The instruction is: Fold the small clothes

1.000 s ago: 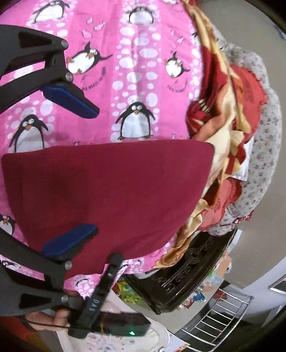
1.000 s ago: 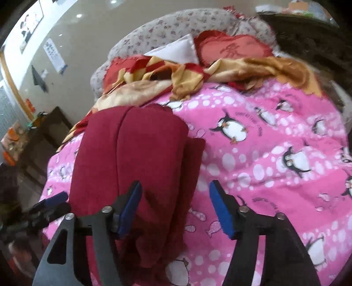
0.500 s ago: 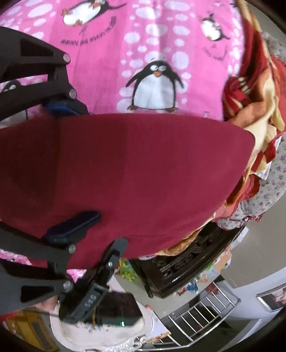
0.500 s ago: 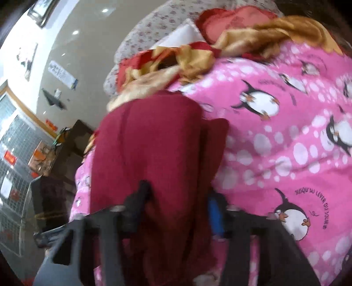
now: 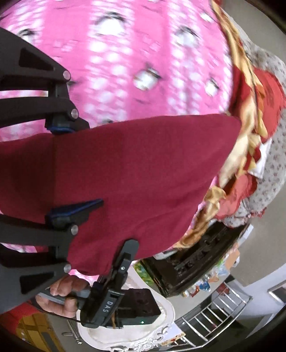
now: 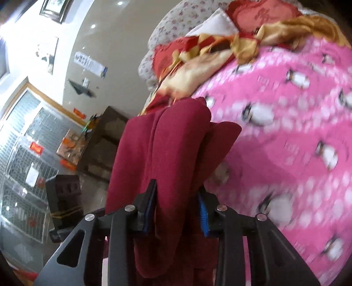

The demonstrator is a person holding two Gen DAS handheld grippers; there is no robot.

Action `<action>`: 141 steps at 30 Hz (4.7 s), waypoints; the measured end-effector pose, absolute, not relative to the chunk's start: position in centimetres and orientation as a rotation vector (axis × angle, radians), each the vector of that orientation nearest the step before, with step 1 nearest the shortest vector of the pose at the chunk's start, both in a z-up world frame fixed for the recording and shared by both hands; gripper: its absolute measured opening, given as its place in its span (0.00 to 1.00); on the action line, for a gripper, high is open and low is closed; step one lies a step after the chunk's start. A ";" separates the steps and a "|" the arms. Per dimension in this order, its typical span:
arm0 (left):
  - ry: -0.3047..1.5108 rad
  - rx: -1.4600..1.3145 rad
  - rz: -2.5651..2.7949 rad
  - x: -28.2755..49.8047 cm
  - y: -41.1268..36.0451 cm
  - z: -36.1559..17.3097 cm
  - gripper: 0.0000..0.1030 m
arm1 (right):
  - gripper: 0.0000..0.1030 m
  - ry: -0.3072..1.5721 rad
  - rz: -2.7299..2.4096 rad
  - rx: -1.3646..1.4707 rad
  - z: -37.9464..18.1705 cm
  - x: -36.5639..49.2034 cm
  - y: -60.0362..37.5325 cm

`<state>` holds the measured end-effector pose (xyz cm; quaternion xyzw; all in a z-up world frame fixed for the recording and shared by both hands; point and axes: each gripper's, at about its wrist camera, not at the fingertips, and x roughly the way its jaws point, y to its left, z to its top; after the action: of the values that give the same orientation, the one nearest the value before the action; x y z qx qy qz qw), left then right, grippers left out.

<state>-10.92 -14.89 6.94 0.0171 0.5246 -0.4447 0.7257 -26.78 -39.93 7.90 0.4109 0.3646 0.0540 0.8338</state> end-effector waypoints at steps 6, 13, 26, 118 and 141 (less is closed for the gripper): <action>1.198 0.045 -0.852 -11.8 -12.3 1.9 0.79 | 0.67 0.957 -0.010 0.823 2.8 -27.5 -37.8; 1.041 0.087 -0.741 -12.1 -10.2 4.7 0.85 | 0.68 0.854 -0.056 0.595 10.1 -29.5 -35.4; 0.956 0.162 -0.701 -14.8 -11.1 5.6 0.85 | 0.62 0.885 -0.038 0.327 10.8 -28.9 -29.0; 0.775 0.224 -0.601 -16.7 -10.6 8.5 0.85 | 0.76 0.863 -0.272 0.323 10.9 -28.7 -28.0; 0.804 0.232 -0.598 -15.9 -11.3 7.3 0.85 | 0.76 0.889 -0.260 0.336 9.8 -27.7 -28.4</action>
<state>-15.89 -11.25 7.25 0.1111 0.3844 -0.2858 0.8707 -27.69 -28.39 9.77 0.1612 0.4266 -0.1246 0.8812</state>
